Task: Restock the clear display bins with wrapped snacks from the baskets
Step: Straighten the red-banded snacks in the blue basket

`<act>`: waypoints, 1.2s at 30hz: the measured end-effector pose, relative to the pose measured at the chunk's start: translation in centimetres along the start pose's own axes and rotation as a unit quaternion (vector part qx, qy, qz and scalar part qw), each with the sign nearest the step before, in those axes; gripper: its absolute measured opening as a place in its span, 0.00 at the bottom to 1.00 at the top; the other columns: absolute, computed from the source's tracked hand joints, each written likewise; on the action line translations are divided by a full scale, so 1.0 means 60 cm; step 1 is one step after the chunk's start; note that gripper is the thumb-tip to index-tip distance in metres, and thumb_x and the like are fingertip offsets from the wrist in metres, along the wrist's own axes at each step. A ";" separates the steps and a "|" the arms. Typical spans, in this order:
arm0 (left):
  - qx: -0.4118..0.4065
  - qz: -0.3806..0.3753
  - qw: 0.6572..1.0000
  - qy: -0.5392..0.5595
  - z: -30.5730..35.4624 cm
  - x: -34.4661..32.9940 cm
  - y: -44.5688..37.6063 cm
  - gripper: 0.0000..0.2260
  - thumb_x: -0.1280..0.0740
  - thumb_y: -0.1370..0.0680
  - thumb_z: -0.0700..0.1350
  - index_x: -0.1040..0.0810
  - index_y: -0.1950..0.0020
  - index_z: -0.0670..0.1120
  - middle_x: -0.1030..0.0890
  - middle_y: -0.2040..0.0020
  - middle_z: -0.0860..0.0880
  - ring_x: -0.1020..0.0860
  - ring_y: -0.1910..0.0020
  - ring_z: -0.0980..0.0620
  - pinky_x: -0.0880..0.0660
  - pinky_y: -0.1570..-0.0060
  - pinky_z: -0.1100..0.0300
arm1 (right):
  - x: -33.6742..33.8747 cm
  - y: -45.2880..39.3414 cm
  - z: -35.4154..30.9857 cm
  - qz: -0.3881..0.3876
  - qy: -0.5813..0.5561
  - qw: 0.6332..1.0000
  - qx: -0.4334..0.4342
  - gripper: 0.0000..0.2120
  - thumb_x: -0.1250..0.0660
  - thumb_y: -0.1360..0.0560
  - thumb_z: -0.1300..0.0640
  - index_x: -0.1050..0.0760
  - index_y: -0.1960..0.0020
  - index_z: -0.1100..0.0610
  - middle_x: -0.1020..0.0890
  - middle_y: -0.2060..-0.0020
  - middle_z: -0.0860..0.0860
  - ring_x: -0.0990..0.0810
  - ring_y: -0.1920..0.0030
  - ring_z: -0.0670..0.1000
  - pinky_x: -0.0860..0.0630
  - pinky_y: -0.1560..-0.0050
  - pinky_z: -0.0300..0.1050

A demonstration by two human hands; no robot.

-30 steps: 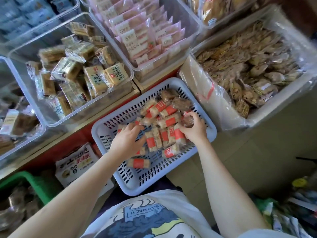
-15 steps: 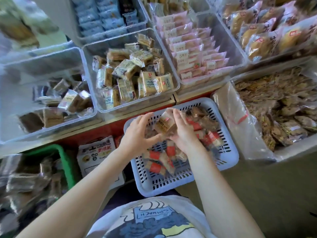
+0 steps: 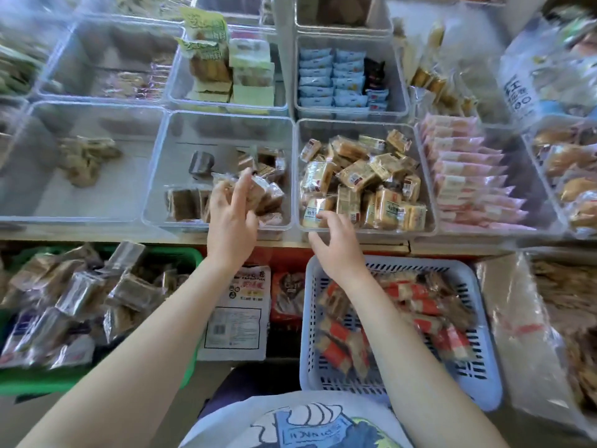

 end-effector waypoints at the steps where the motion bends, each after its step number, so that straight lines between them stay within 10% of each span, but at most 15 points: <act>1: 0.008 -0.025 0.999 -0.033 -0.009 -0.002 -0.014 0.32 0.36 0.22 0.38 0.43 0.21 0.57 0.44 0.23 0.40 0.44 0.24 0.37 0.32 0.32 0.39 | -0.008 -0.002 0.002 -0.021 0.051 0.998 0.020 0.20 0.38 0.19 0.52 0.32 0.28 0.55 0.29 0.32 0.49 0.35 0.30 0.49 0.38 0.28 0.44; 5: 0.018 -0.188 0.957 -0.219 -0.043 -0.023 -0.036 0.23 0.43 0.19 0.56 0.33 0.25 0.51 0.52 0.19 0.43 0.55 0.20 0.39 0.50 0.24 0.40 | -0.023 -0.001 0.018 -0.052 0.084 0.994 0.039 0.21 0.38 0.19 0.57 0.31 0.27 0.57 0.29 0.30 0.51 0.37 0.27 0.49 0.43 0.26 0.43; 8: 0.000 -0.120 0.970 -0.212 -0.046 -0.016 -0.015 0.19 0.41 0.19 0.55 0.25 0.35 0.46 0.37 0.23 0.40 0.42 0.23 0.40 0.42 0.28 0.40 | -0.016 0.012 0.027 0.060 0.091 0.991 0.083 0.16 0.38 0.22 0.64 0.24 0.35 0.59 0.23 0.37 0.53 0.31 0.33 0.52 0.37 0.29 0.43; 13: -0.174 -0.082 0.979 -0.074 0.004 -0.048 0.075 0.13 0.39 0.22 0.49 0.19 0.47 0.44 0.20 0.53 0.48 0.22 0.57 0.45 0.25 0.64 0.54 | -0.015 0.037 0.084 0.166 0.034 0.985 -0.014 0.09 0.39 0.22 0.65 0.20 0.50 0.60 0.21 0.53 0.51 0.23 0.54 0.51 0.28 0.56 0.42; 20: 0.014 -0.350 0.927 -0.137 -0.050 -0.159 0.155 0.20 0.39 0.19 0.54 0.31 0.28 0.50 0.28 0.38 0.48 0.25 0.44 0.47 0.25 0.57 0.55 | -0.111 0.053 0.260 -0.095 0.005 0.921 -0.378 0.22 0.38 0.20 0.51 0.35 0.28 0.55 0.22 0.41 0.53 0.19 0.51 0.55 0.24 0.60 0.47; 24: 0.052 -0.368 0.919 -0.134 -0.067 -0.174 0.166 0.19 0.40 0.19 0.54 0.31 0.29 0.52 0.29 0.35 0.47 0.25 0.42 0.47 0.25 0.52 0.54 | -0.155 0.061 0.296 -0.064 -0.039 0.914 -0.398 0.31 0.36 0.20 0.53 0.45 0.20 0.50 0.35 0.26 0.55 0.25 0.35 0.60 0.25 0.43 0.48; 31: 0.078 -0.388 0.912 -0.110 -0.070 -0.188 0.175 0.18 0.39 0.19 0.52 0.30 0.29 0.52 0.32 0.31 0.48 0.27 0.47 0.51 0.30 0.56 0.59 | -0.156 0.063 0.300 0.004 -0.124 0.916 -0.382 0.23 0.32 0.21 0.56 0.33 0.28 0.49 0.28 0.31 0.53 0.23 0.48 0.49 0.27 0.50 0.41; 36: 0.071 -0.359 0.930 -0.036 -0.026 -0.184 0.165 0.18 0.37 0.20 0.53 0.28 0.30 0.52 0.27 0.42 0.52 0.25 0.52 0.55 0.24 0.56 0.56 | -0.106 0.080 0.270 0.066 -0.422 0.786 -0.448 0.08 0.34 0.19 0.49 0.21 0.42 0.48 0.17 0.47 0.50 0.18 0.48 0.52 0.20 0.51 0.50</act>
Point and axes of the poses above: each hand's wrist, its own y-axis away from the middle knuckle, its own x-axis out of the back of the hand, z = x × y, the point moved 2 cm from there along -y, towards the middle knuckle
